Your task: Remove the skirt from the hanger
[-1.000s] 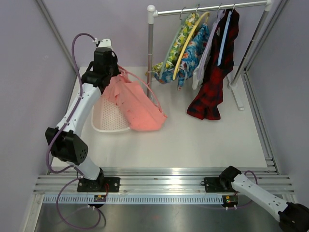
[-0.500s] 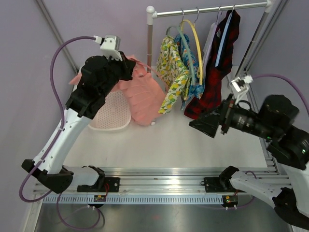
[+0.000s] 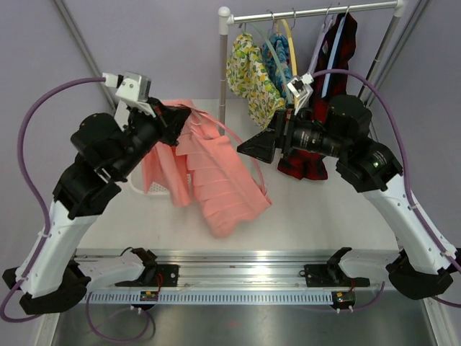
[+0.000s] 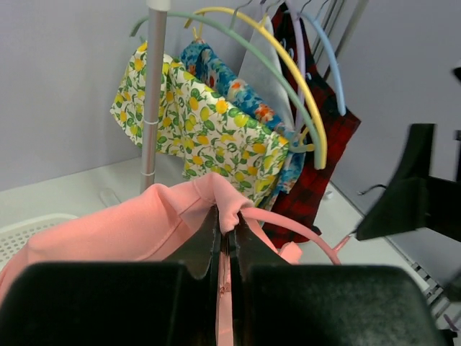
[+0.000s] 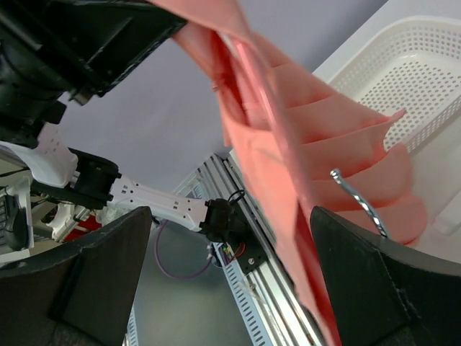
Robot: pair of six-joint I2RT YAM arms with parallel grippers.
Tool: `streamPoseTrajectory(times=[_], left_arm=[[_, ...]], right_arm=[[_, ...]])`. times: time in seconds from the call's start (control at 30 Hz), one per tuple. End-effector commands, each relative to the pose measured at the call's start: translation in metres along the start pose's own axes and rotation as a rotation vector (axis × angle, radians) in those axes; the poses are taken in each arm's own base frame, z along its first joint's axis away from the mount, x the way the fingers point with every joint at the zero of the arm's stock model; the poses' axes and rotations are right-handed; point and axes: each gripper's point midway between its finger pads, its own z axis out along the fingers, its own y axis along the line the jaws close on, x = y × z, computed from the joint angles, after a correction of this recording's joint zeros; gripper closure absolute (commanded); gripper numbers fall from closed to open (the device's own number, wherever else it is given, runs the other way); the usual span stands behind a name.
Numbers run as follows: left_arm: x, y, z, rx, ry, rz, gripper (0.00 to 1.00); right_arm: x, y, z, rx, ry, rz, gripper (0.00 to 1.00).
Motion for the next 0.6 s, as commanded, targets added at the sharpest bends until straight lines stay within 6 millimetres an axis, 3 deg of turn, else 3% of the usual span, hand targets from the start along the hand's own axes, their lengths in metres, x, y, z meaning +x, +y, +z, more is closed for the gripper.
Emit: streamPoseTrajectory(times=[0.0, 0.17, 0.43, 0.57], left_arm=[[-0.060, -0.017, -0.039, 0.090, -0.174, -0.042, 1.00], [-0.056, -0.031, -0.052, 0.174, -0.142, -0.063, 1.00], [-0.021, -0.048, -0.045, 0.273, -0.024, -0.072, 1.00], [-0.019, -0.056, -0.051, 0.321, -0.012, -0.084, 1.00]], right_arm=[[-0.021, 0.012, 0.009, -0.064, -0.048, -0.108, 0.00], [-0.030, 0.009, 0.026, -0.078, -0.033, -0.141, 0.00], [-0.071, 0.043, 0.023, -0.150, -0.100, -0.227, 0.01], [-0.069, 0.034, 0.032, -0.133, -0.080, -0.233, 0.00]])
